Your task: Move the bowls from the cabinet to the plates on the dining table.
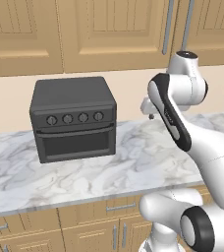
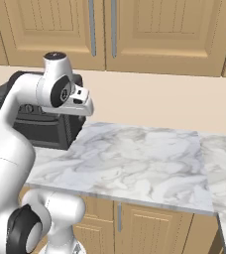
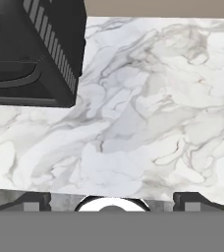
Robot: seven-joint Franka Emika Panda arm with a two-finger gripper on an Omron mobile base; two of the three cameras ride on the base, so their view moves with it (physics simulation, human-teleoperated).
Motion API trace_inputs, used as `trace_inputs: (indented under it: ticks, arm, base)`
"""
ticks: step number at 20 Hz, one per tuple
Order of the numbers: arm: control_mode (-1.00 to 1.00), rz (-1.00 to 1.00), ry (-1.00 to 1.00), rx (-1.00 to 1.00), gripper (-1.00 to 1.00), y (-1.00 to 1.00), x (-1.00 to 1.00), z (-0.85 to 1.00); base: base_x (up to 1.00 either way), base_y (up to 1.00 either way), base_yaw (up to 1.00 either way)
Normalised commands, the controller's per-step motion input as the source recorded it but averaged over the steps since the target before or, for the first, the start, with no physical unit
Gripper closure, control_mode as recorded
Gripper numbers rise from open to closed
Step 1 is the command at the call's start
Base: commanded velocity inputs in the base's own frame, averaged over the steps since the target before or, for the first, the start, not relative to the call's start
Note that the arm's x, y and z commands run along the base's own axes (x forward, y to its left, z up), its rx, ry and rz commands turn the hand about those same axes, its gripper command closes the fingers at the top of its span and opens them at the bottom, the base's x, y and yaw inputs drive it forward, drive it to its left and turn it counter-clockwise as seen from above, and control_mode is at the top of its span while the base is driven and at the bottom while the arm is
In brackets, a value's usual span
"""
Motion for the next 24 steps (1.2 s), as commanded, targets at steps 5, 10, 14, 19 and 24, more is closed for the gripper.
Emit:
trace_inputs:
  ticks: [5, 10, 14, 19, 24]
  arm:
    - [-1.00, -0.01, -0.07, 0.00, -1.00, -0.05, -0.21, 0.26]
    - [-1.00, 0.00, -0.13, 0.00, -1.00, -0.03, -0.16, 0.34]
    - [-1.00, 0.00, -0.15, -0.01, -1.00, -0.04, -0.11, 0.40]
    - [-1.00, -0.01, -0.16, 0.00, -1.00, -0.04, -0.10, 0.36]
    - [-1.00, -0.01, -0.15, 0.00, -1.00, -0.06, -0.10, 0.32]
  base:
    - [0.00, 0.00, 0.00]
    - [0.00, 0.00, 0.00]
    - [0.00, 0.00, 0.00]
    - [0.00, 0.00, 0.00]
    - [0.00, 0.00, 0.00]
